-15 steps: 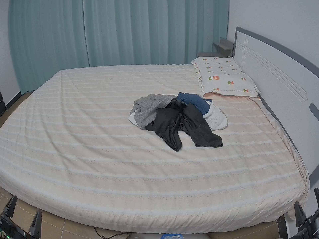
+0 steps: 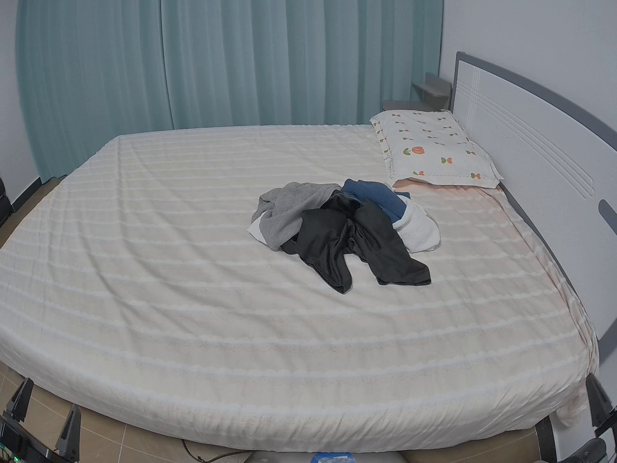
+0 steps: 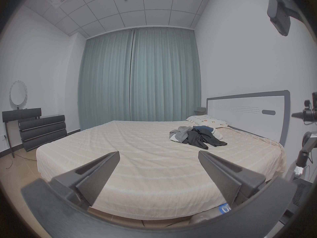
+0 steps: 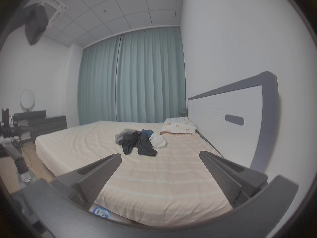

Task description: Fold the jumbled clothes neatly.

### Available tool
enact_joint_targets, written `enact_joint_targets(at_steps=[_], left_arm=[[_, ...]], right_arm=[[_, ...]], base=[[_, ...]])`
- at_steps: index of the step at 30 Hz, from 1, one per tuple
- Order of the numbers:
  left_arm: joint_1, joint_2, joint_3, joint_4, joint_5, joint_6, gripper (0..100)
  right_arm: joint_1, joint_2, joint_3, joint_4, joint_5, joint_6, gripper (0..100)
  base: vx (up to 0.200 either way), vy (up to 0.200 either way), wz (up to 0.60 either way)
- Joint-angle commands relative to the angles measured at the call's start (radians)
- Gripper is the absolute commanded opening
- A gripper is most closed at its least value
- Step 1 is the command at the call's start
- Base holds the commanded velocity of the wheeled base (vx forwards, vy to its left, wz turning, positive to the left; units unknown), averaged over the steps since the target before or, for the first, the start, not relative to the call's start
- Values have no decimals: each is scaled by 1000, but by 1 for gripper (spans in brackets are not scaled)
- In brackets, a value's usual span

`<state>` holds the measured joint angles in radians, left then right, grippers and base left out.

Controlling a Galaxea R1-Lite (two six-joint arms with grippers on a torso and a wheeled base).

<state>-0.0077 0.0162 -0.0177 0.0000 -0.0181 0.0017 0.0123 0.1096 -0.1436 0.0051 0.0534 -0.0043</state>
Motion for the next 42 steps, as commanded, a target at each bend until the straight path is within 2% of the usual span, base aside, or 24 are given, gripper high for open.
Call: enact_joint_targets(at_steps=[1, 2, 3, 7, 8, 9, 10, 11, 12, 13, 16, 17, 18, 20, 22, 23, 24, 28, 29, 32, 35, 42], left_arm=[[0, -16, 18, 0, 0, 0, 100], [0, -16, 18, 0, 0, 0, 100], [0, -16, 18, 0, 0, 0, 100], [0, -16, 18, 0, 0, 0, 100], [0, -16, 18, 0, 0, 0, 100], [0, -16, 18, 0, 0, 0, 100], [0, -16, 18, 0, 0, 0, 100], [0, -16, 18, 0, 0, 0, 100], [0, -16, 18, 0, 0, 0, 100], [0, -16, 18, 0, 0, 0, 100], [0, -16, 18, 0, 0, 0, 100], [0, -16, 18, 0, 0, 0, 100], [0, -16, 18, 0, 0, 0, 100], [0, -16, 18, 0, 0, 0, 100], [0, -16, 18, 0, 0, 0, 100], [0, -16, 18, 0, 0, 0, 100], [0, -16, 18, 0, 0, 0, 100], [0, -16, 18, 0, 0, 0, 100], [0, -16, 18, 0, 0, 0, 100], [0, -16, 18, 0, 0, 0, 100], [0, -16, 18, 0, 0, 0, 100], [0, -16, 18, 0, 0, 0, 100]], right_arm=[[9, 407, -225, -10, 36, 69, 100], [24, 530, -212, -34, 39, 64, 100], [29, 549, -211, -40, 37, 66, 100], [87, 894, -225, -251, 34, 101, 100], [87, 894, -225, -251, 34, 101, 100], [95, 1067, -249, -370, 26, 129, 100], [103, 1159, -264, -433, 23, 142, 100], [103, 1159, -264, -433, 23, 142, 100], [115, 1322, -295, -540, 13, 158, 100], [120, 1401, -315, -588, 0, 161, 100], [143, 1615, -407, -685, -44, 165, 100], [143, 1625, -413, -688, -44, 167, 100], [153, 1742, -487, -715, -58, 191, 100], [169, 1855, -579, -714, -61, 239, 100], [170, 1872, -594, -712, -61, 245, 100], [179, 2046, -735, -712, -63, 314, 100], [181, 2112, -797, -709, -66, 334, 100], [190, 2208, -912, -689, -83, 348, 100], [198, 2303, -1033, -648, -106, 352, 100], [210, 2359, -1120, -613, -112, 359, 100], [227, 2458, -1281, -521, -115, 375, 100], [238, 2537, -1430, -436, -116, 412, 100]], base=[[0, 0, 0], [0, 0, 0], [0, 0, 0], [0, 0, 0], [0, 0, 0], [0, 0, 0], [0, 0, 0], [0, 0, 0], [0, 0, 0], [0, 0, 0], [0, 0, 0], [0, 0, 0], [0, 0, 0], [0, 0, 0], [0, 0, 0], [0, 0, 0], [0, 0, 0], [0, 0, 0], [0, 0, 0], [0, 0, 0], [0, 0, 0], [0, 0, 0]])
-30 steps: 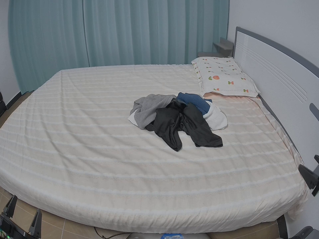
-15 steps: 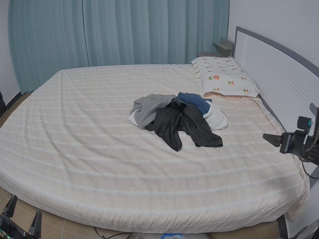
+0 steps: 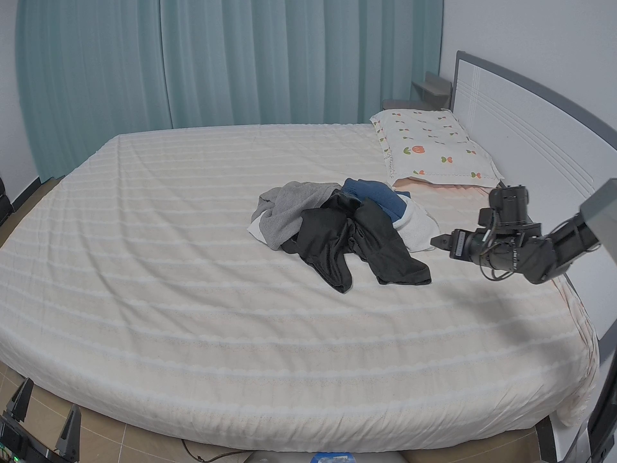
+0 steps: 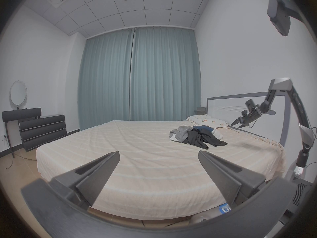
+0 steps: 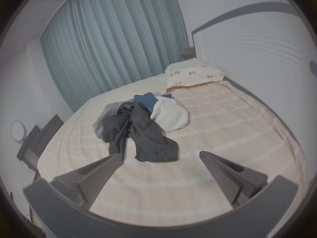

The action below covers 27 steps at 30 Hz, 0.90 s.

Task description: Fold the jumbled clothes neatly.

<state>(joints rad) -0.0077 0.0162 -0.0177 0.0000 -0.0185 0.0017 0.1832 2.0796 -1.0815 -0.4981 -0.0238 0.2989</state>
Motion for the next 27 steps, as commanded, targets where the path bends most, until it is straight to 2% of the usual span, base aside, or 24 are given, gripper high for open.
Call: enact_joint_targets(at_steps=[1, 6, 21, 22, 27], left_arm=[[0, -16, 18, 0, 0, 0, 100], [0, -16, 18, 0, 0, 0, 100], [0, -16, 18, 0, 0, 0, 100], [0, -16, 18, 0, 0, 0, 100], [0, -16, 18, 0, 0, 0, 100]], right_arm=[[67, 590, -520, 90, -44, 109, 100], [58, 629, -597, 108, -108, 109, 100], [61, 649, -641, 127, -113, 109, 100], [62, 649, -641, 125, -113, 109, 0], [62, 636, -640, 116, -117, 111, 0]], base=[[0, 0, 0], [0, 0, 0], [0, 0, 0], [0, 0, 0], [0, 0, 0]])
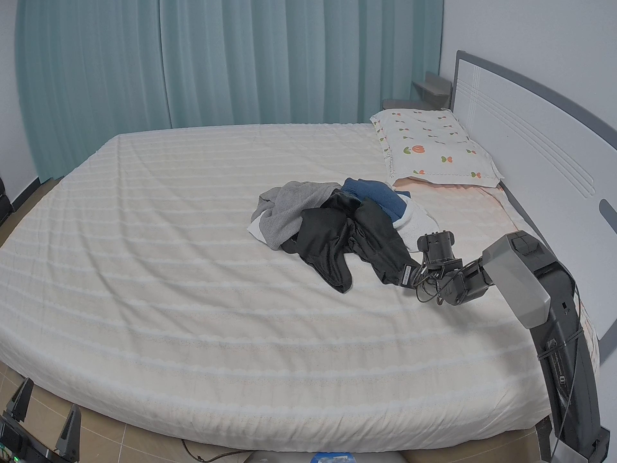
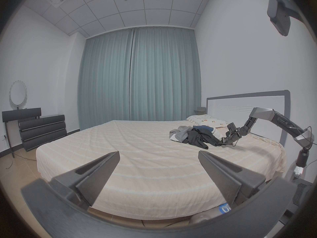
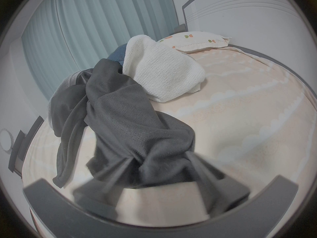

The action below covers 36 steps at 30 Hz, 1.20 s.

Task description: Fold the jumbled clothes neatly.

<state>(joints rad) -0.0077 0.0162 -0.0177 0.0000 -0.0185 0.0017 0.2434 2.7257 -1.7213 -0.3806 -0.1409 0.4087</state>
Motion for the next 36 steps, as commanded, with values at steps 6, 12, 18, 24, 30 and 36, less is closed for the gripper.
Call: enact_joint_targets(at_steps=[6, 12, 18, 24, 30, 36], left_arm=[[0, -16, 18, 0, 0, 0, 100], [0, -16, 18, 0, 0, 0, 100], [0, -16, 18, 0, 0, 0, 100], [0, -16, 18, 0, -1, 4, 100], [0, -16, 18, -2, -4, 3, 100], [0, -16, 18, -2, -6, 4, 100]], right_arm=[[-1, -64, 34, -3, -5, 1, 0], [7, -169, 152, -7, -2, 27, 0], [13, -366, 356, -40, 79, 173, 0], [36, -547, 603, -204, 193, 229, 0], [80, -684, 789, -348, 207, 228, 0], [123, -819, 875, -405, 210, 228, 0]], base=[[0, 0, 0], [0, 0, 0], [0, 0, 0], [0, 0, 0], [0, 0, 0], [0, 0, 0]])
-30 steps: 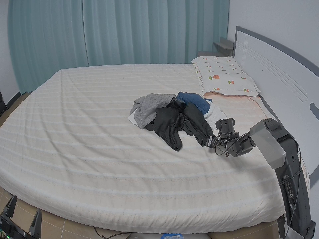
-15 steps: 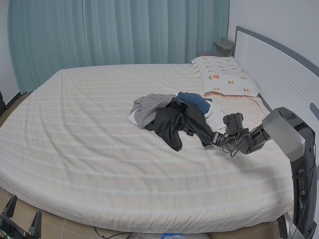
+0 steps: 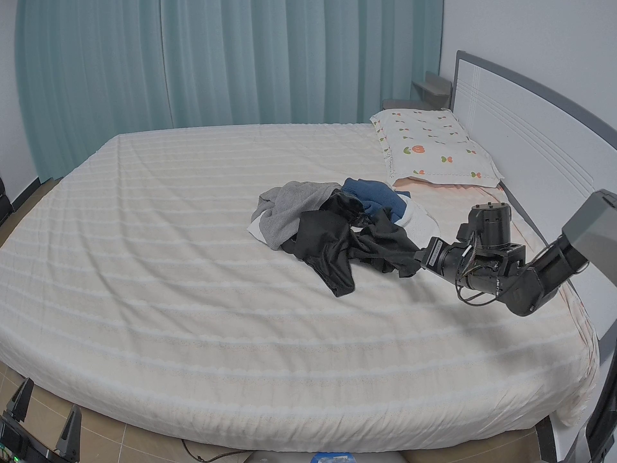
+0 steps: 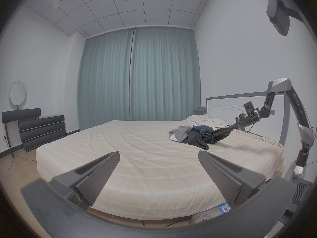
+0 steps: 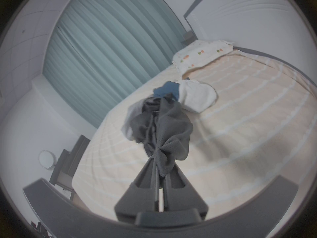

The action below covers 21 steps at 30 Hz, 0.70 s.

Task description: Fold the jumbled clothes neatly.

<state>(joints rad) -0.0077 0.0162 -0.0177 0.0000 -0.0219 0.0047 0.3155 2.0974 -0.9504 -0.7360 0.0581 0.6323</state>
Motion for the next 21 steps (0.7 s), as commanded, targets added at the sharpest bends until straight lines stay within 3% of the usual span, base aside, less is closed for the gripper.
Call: enact_joint_targets(at_steps=[1, 13, 14, 15, 17, 21], left_arm=[[0, -16, 18, -2, -4, 9, 100], [3, -16, -15, -37, 20, -8, 100], [3, 56, -200, -124, 43, -84, 100], [3, 148, -300, -155, 57, -140, 100], [6, 344, -406, -149, 76, -227, 100], [-21, 470, -392, -138, 37, -130, 100]], right_arm=[[60, -229, 113, -49, -1, 4, 0], [108, -462, 133, -43, -9, 4, 0], [108, -476, 137, -48, -7, 4, 0], [109, -484, 140, -45, -6, 3, 0], [111, -488, 140, -48, 0, 3, 0], [149, -521, 151, -49, -9, 3, 0]], base=[[0, 0, 0], [0, 0, 0], [0, 0, 0], [0, 0, 0], [0, 0, 0], [0, 0, 0]])
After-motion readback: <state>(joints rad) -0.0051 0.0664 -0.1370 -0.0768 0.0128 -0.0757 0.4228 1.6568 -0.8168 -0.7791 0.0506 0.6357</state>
